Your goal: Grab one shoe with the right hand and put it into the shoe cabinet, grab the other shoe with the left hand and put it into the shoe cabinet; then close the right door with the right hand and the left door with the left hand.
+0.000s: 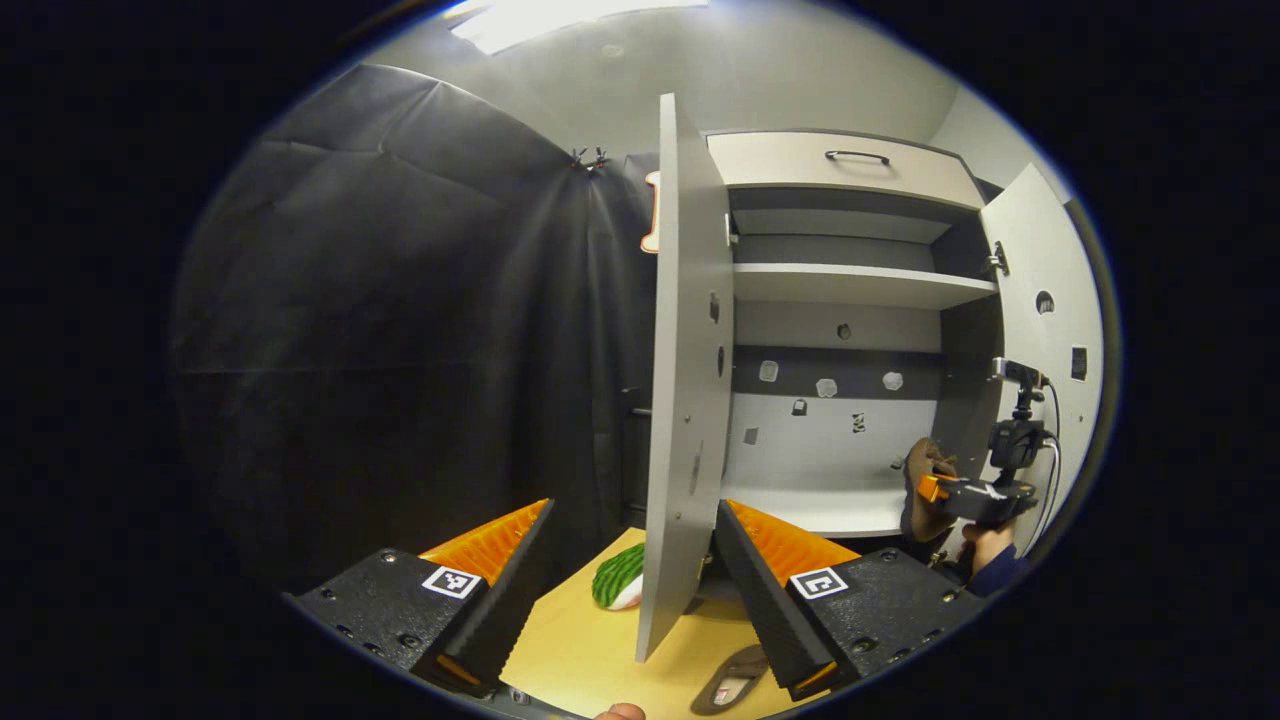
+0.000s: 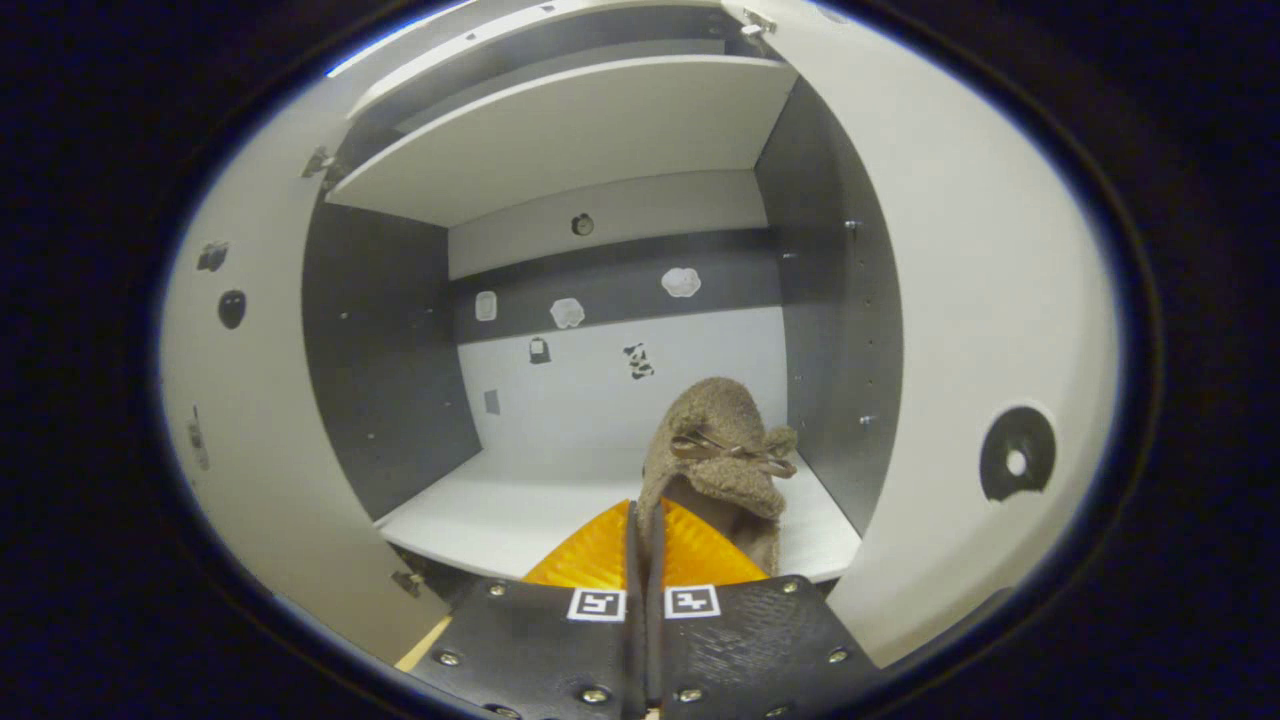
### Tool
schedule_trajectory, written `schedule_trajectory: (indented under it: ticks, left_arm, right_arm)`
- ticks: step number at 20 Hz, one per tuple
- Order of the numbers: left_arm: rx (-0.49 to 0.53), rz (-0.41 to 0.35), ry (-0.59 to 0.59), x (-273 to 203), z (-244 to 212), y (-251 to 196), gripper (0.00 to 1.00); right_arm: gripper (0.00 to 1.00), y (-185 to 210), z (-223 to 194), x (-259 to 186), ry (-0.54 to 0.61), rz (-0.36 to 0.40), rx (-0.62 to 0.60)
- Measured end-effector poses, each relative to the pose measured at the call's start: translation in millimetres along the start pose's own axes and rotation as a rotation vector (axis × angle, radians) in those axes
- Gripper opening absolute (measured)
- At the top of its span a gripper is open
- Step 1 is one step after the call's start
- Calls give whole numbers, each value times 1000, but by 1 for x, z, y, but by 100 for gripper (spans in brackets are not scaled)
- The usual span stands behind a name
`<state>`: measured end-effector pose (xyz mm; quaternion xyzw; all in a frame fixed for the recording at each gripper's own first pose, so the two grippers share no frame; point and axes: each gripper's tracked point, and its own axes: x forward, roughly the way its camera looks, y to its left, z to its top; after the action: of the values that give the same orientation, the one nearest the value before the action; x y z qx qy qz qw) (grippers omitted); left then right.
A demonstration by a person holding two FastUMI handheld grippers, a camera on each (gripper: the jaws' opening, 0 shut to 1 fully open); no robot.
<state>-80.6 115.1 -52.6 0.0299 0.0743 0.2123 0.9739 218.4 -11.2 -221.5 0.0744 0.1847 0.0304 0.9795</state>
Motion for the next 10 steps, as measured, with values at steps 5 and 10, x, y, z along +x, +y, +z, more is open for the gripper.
schedule_trajectory:
  ticks: [5,10]
  left_arm:
    - [-2,75,13,6,-5,17,96]
    - [-5,125,44,6,-16,27,96]
  right_arm:
    - [0,-14,6,68,14,-51,-51]
    - [0,-21,2,111,35,-83,-87]
